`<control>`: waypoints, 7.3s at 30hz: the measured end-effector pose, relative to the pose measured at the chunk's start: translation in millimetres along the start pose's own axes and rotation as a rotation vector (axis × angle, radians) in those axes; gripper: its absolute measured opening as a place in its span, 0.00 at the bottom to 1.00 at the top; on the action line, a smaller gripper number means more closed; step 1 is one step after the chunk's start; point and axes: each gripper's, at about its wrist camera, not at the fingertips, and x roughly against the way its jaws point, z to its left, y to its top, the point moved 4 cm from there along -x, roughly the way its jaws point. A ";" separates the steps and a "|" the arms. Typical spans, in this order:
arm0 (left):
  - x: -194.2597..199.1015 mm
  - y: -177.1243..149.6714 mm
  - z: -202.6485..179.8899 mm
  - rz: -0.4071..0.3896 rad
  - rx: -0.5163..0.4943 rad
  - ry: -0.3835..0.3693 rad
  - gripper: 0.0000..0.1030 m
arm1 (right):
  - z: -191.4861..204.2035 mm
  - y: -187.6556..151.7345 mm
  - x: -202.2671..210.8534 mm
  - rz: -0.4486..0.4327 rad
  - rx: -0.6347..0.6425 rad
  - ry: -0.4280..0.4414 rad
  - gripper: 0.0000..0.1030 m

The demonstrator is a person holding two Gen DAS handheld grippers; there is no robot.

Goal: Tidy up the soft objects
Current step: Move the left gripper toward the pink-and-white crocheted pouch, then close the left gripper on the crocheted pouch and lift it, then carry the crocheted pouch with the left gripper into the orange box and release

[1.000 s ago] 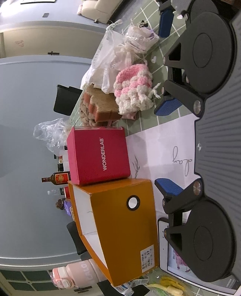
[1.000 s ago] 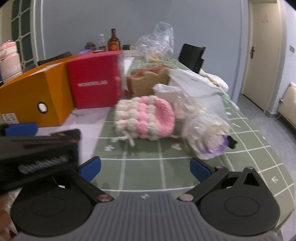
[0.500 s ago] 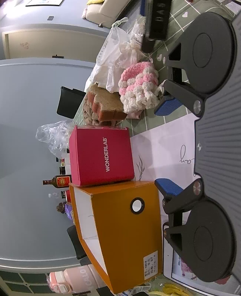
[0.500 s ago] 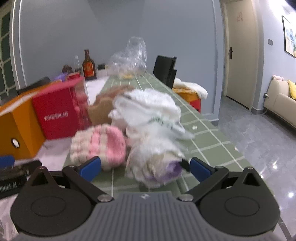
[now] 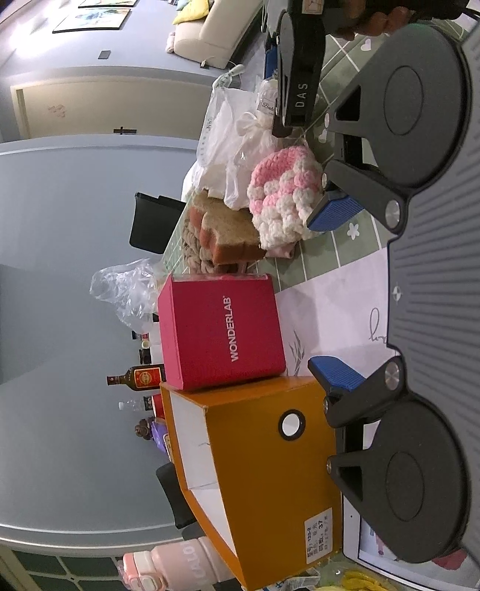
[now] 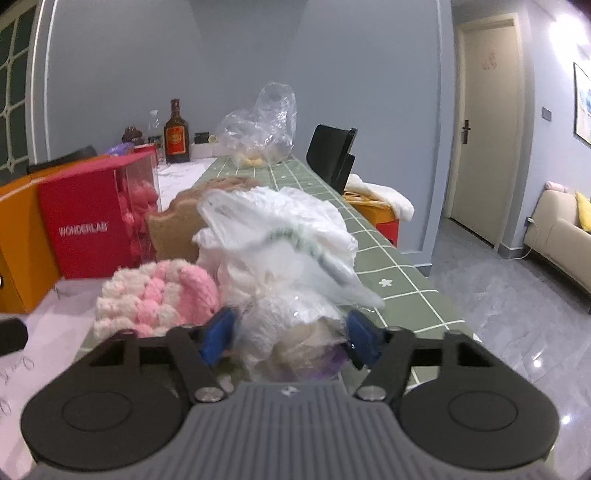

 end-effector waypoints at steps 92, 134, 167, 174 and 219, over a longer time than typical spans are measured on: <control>-0.4 -10.0 -46.1 -0.064 -0.235 -0.101 0.07 | -36.5 -35.4 55.5 0.005 0.061 0.040 0.53; -49.9 -7.0 -52.2 -0.016 -0.174 0.050 0.18 | -31.5 -34.3 55.8 0.004 0.064 0.050 0.52; 55.9 28.4 6.0 -0.235 -0.031 -0.079 0.16 | 12.9 0.5 114.3 -0.159 0.055 0.181 0.51; 94.2 48.3 49.0 -0.292 0.024 -0.035 0.16 | 48.9 27.2 122.6 -0.241 0.073 0.324 0.51; -25.5 95.2 225.1 0.002 0.178 -0.124 0.15 | 269.4 105.0 -32.0 -0.088 0.464 0.624 0.51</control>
